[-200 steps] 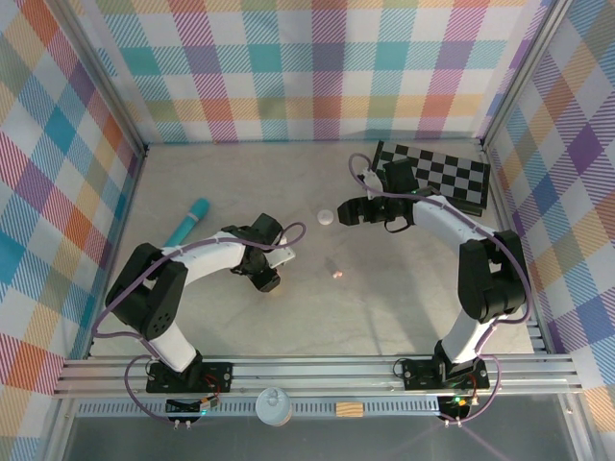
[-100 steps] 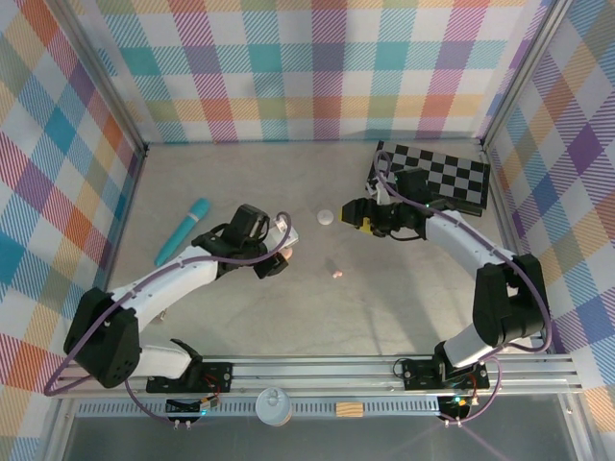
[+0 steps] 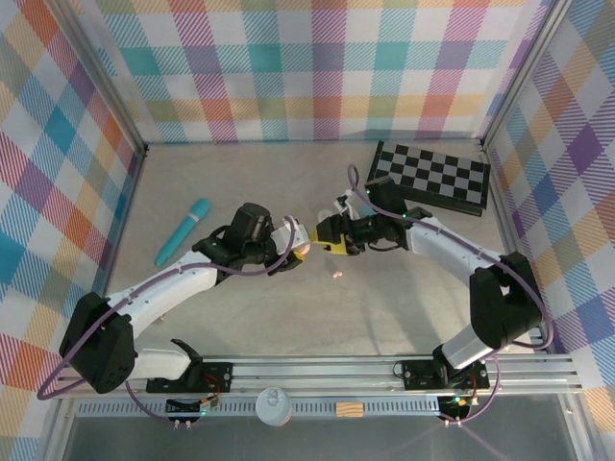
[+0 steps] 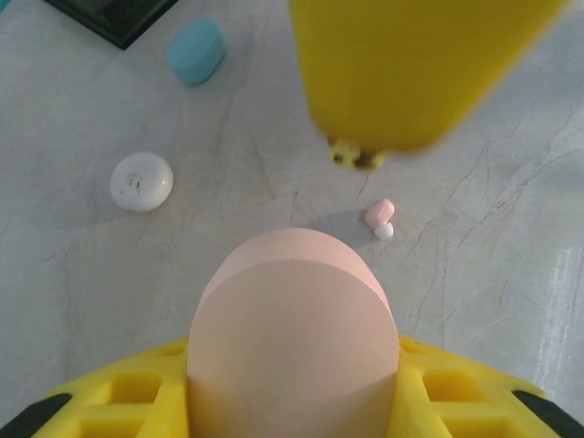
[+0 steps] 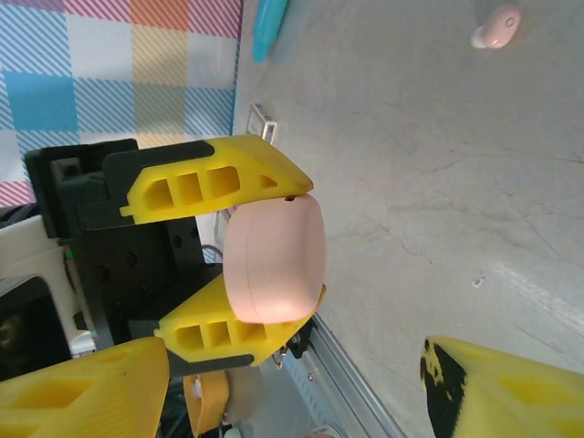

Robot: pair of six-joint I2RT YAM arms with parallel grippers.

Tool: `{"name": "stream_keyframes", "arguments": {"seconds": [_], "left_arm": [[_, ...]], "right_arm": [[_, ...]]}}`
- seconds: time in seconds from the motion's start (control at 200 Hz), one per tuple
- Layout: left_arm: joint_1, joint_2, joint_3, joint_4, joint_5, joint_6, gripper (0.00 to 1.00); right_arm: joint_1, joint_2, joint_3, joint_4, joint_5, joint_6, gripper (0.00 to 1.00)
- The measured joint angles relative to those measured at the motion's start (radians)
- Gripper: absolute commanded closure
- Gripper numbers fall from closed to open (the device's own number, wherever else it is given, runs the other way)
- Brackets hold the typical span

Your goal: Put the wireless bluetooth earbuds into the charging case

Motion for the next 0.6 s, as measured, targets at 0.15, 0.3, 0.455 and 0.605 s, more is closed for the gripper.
{"name": "stream_keyframes", "arguments": {"seconds": [0.15, 0.3, 0.455, 0.605], "left_arm": [[-0.004, 0.000, 0.000, 0.000, 0.009, 0.004, 0.60], [-0.005, -0.002, -0.002, -0.004, 0.016, 0.012, 0.60], [-0.004, -0.013, -0.012, -0.005, 0.024, 0.015, 0.59], [-0.005, -0.019, -0.018, -0.003, 0.047, 0.013, 0.59]], "right_arm": [[0.030, 0.038, 0.000, 0.017, -0.008, 0.015, 0.38], [0.042, 0.061, 0.002, 0.026, -0.023, 0.033, 0.48], [0.050, 0.079, 0.015, 0.046, -0.048, 0.045, 0.55], [0.058, 0.090, 0.027, 0.061, -0.061, 0.048, 0.63]]}}
